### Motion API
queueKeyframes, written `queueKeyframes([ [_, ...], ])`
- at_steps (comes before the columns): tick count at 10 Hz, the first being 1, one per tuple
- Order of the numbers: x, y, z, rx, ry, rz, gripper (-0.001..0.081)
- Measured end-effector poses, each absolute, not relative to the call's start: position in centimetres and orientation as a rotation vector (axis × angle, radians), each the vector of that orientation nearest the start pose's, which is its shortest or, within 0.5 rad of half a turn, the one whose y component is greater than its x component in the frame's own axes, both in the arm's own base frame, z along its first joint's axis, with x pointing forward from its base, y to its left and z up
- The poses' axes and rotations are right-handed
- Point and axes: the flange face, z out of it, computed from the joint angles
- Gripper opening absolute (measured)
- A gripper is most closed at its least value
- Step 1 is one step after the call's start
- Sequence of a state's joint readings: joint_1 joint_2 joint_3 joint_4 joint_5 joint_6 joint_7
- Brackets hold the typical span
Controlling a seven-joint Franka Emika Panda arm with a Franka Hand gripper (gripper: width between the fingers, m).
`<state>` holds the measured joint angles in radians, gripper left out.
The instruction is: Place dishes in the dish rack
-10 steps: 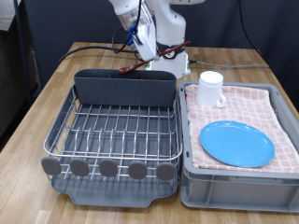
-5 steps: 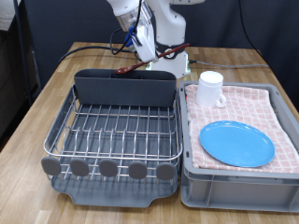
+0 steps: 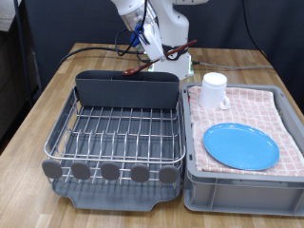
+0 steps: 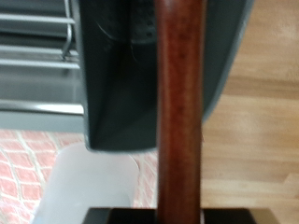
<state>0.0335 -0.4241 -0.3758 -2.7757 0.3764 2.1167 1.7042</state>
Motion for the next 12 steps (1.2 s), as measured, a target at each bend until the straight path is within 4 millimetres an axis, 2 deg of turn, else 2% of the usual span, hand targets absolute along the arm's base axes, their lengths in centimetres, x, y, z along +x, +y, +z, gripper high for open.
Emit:
queueKeyframes([
  [5,32.5,-8.5,30.8,-1.25,2.561,0.792,0.0094],
  [12,32.9,-10.1,28.4,-1.209,2.591,0.764,0.0094],
])
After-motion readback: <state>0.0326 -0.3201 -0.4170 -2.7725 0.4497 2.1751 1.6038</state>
